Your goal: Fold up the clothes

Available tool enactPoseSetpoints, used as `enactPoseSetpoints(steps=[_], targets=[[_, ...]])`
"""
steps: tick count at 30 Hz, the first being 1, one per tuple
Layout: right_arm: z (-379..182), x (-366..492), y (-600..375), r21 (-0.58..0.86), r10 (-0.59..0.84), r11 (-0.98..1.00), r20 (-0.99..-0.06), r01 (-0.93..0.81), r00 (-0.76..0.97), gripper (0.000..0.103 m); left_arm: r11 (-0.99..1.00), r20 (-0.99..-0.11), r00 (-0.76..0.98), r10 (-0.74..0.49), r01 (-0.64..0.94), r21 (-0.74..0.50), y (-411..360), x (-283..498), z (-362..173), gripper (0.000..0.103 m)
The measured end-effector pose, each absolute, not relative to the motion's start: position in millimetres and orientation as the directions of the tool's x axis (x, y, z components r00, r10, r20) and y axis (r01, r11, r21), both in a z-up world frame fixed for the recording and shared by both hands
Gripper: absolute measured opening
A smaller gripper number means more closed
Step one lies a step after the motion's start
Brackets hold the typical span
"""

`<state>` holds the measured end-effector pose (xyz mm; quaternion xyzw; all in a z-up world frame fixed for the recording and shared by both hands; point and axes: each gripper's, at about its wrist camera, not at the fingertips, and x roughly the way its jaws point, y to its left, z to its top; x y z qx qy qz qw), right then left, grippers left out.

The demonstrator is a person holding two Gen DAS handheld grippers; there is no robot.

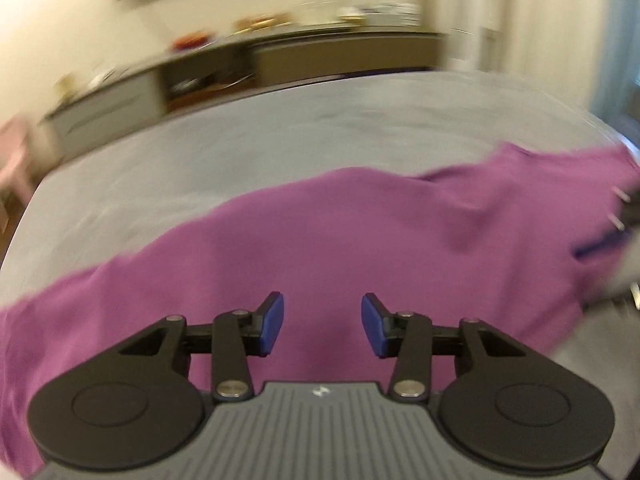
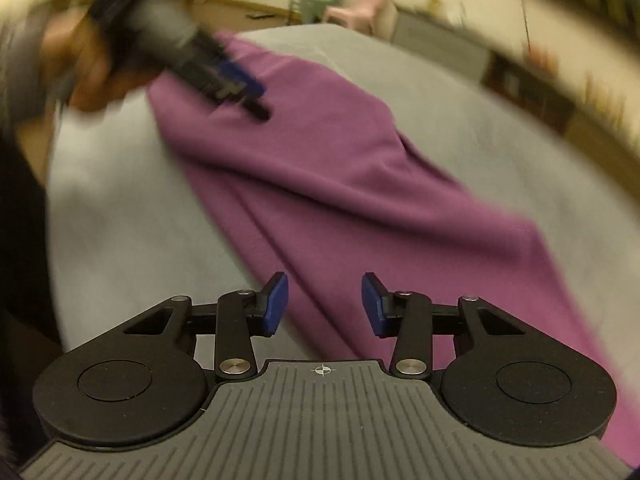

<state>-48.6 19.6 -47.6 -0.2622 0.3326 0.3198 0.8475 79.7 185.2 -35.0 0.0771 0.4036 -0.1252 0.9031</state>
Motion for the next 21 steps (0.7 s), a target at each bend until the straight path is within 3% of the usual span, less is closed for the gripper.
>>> enactPoseSetpoints(steps=[5, 11, 12, 13, 15, 21], targets=[[-67, -63, 58, -0.565, 0.233, 0.46, -0.668, -0.685, 0.707, 0.036, 0.984, -0.783, 0.608, -0.133, 0.176, -0.03, 216, 92, -44, 0.043], [-84, -72, 69, -0.758, 0.108, 0.261, -0.593, -0.598, 0.798, 0.031, 0.984, -0.784, 0.597, -0.171, 0.145, -0.104, 229, 103, -44, 0.043], [-86, -71, 72, -0.765, 0.103, 0.244, -0.591, -0.596, 0.8, 0.027, 0.984, -0.784, 0.597, -0.173, 0.143, -0.108, 229, 104, -44, 0.043], [-88, -66, 75, -0.758, 0.097, 0.238, -0.603, -0.607, 0.792, 0.001, 0.984, -0.783, 0.596, -0.175, 0.141, -0.113, 230, 105, -44, 0.043], [-85, -57, 76, -0.717, 0.095, 0.265, -0.647, -0.645, 0.757, 0.0, 0.984, -0.783, 0.597, -0.175, 0.13, -0.121, 232, 106, -44, 0.043], [-35, -71, 42, -0.635, 0.155, 0.405, -0.661, -0.658, 0.734, 0.0, 0.99, -0.78, 0.613, -0.127, 0.029, -0.138, 255, 104, -41, 0.043]])
